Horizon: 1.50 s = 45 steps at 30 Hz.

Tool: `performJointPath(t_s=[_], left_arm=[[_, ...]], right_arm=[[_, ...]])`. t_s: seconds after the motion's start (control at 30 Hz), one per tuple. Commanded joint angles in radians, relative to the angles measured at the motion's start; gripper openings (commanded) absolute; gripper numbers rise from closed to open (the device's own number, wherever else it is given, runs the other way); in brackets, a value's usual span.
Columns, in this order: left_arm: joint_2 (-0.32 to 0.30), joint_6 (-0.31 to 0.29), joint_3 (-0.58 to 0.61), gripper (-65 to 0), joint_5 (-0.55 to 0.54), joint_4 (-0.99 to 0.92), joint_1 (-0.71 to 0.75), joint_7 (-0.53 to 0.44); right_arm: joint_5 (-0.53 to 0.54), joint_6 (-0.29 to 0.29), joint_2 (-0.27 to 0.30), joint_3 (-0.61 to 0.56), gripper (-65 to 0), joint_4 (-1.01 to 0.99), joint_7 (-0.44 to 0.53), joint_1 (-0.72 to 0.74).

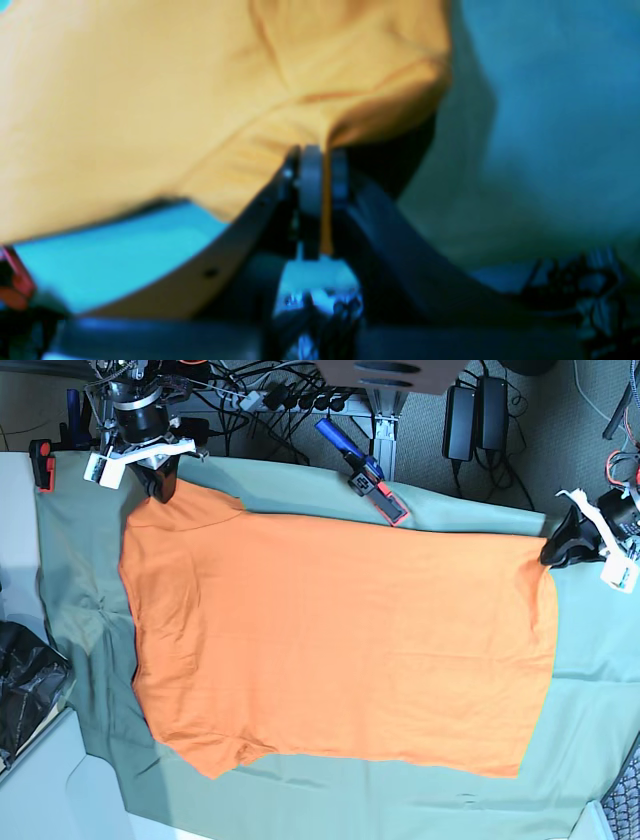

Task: Fold the T-shirt properly
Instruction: 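Pull both grasped edges across the shirt, folding it lengthwise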

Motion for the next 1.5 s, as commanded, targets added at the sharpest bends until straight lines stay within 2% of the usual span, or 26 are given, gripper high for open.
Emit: performJointPath(t_s=[0.0, 0.07, 0.2, 0.37, 0.53, 0.63, 0.73, 1.1, 1.23, 1.43, 1.47], left_arm=[[-0.019, -0.024, -0.012, -65.0, -0.027, 0.016, -0.015, -0.020], [-0.019, -0.024, -0.012, -65.0, -0.032, 0.016, -0.028, -0.019], [-0.019, -0.024, -0.012, -65.0, -0.020, 0.016, -0.069, -0.020], [-0.019, -0.024, -0.010, -65.0, 0.002, -0.045, -0.161, -0.021], [-0.019, -0.024, 0.018, -65.0, 0.007, -0.174, -0.273, -0.029], [-0.019, -0.024, 0.055, -65.0, 0.051, -0.253, -0.344, -0.074], [-0.019, -0.024, 0.108, -65.0, 0.084, -0.334, -0.416, -0.108], [-0.008, -0.024, 0.204, -65.0, 0.111, -0.582, -0.684, -0.133], [-0.008, -0.024, 0.213, -65.0, 0.112, -0.627, -0.727, -0.137], [-0.008, -0.024, 0.214, -65.0, 0.130, -0.663, -0.748, -0.161], [-0.008, -0.024, 0.214, -62.2, 0.131, -0.663, -0.748, -0.164]], right_arm=[[0.007, 0.062, 0.011, 0.013, -65.0, 0.026, 0.024, 0.014], [0.007, 0.071, 0.014, 0.016, -65.0, 0.026, 0.024, 0.056], [0.007, 0.132, 0.014, 0.015, -65.0, 0.010, 0.023, 0.150], [0.003, 0.136, 0.023, 0.014, -65.0, -0.050, 0.023, 0.275], [0.004, 0.139, 0.087, -0.003, -65.0, -0.190, 0.024, 0.403], [0.004, 0.140, 0.130, -0.037, -65.0, -0.271, 0.026, 0.486], [0.004, 0.142, 0.149, -0.061, -65.0, -0.351, 0.028, 0.562], [0.004, 0.169, 0.149, -0.113, -65.0, -0.602, 0.028, 0.785], [-0.002, 0.169, 0.149, -0.149, -65.0, -0.623, 0.028, 0.840], [-0.069, 0.169, 0.148, -0.199, -65.0, -0.631, 0.027, 0.864], [-0.088, 0.168, 0.145, -0.203, -65.0, -0.638, 0.028, 0.864]])
